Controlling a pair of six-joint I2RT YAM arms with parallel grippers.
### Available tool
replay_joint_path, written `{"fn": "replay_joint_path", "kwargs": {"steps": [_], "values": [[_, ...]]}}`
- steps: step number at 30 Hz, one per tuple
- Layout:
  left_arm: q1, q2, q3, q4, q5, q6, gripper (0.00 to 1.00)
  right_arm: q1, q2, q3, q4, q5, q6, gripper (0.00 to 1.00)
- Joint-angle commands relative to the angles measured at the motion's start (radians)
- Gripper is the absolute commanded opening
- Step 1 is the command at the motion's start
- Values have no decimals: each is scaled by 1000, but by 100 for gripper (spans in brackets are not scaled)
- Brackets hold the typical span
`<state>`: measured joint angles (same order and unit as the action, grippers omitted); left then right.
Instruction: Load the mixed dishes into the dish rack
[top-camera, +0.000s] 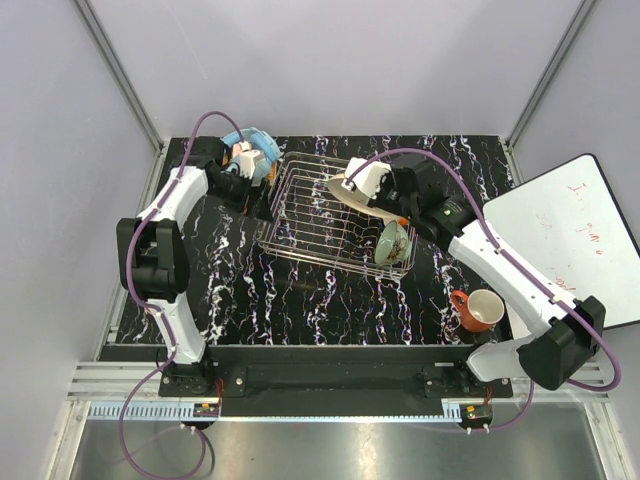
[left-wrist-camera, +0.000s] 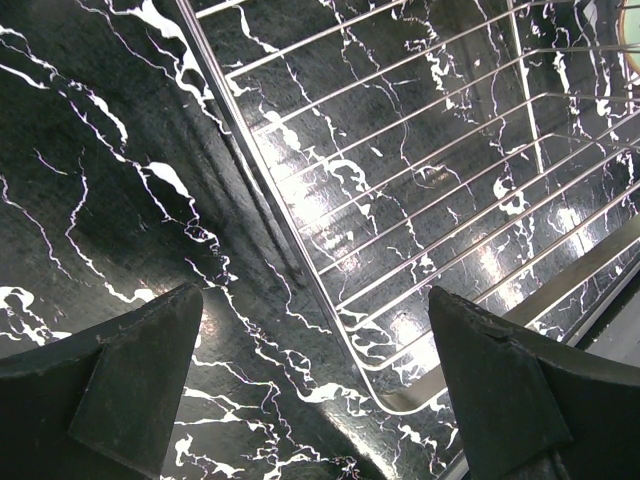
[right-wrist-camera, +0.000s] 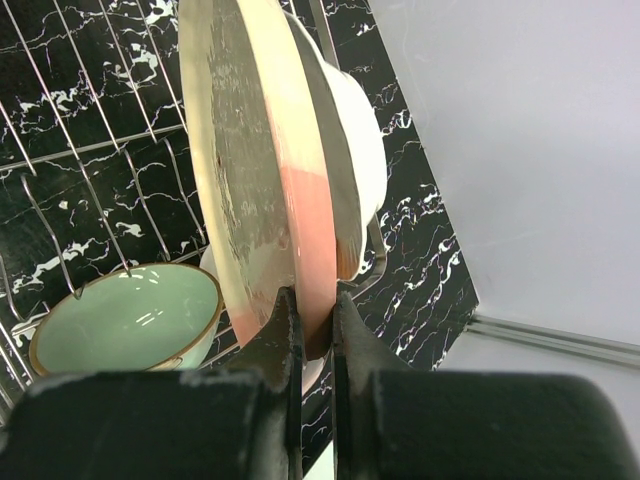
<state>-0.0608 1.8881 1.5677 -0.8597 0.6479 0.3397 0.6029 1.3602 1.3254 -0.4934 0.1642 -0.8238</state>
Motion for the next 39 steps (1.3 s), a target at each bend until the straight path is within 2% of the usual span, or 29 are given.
{"fn": "replay_joint_path", "kwargs": {"steps": [1,24,39], "values": [[4,-12,-11,33,19,19,99,-3,-32,6,147,-14,-3,0],[21,-24,-29,45,35,21,99,0,19,-123,164,-83,29,0],[21,-30,-20,42,21,19,99,1,28,-242,147,-52,216,0]]}}
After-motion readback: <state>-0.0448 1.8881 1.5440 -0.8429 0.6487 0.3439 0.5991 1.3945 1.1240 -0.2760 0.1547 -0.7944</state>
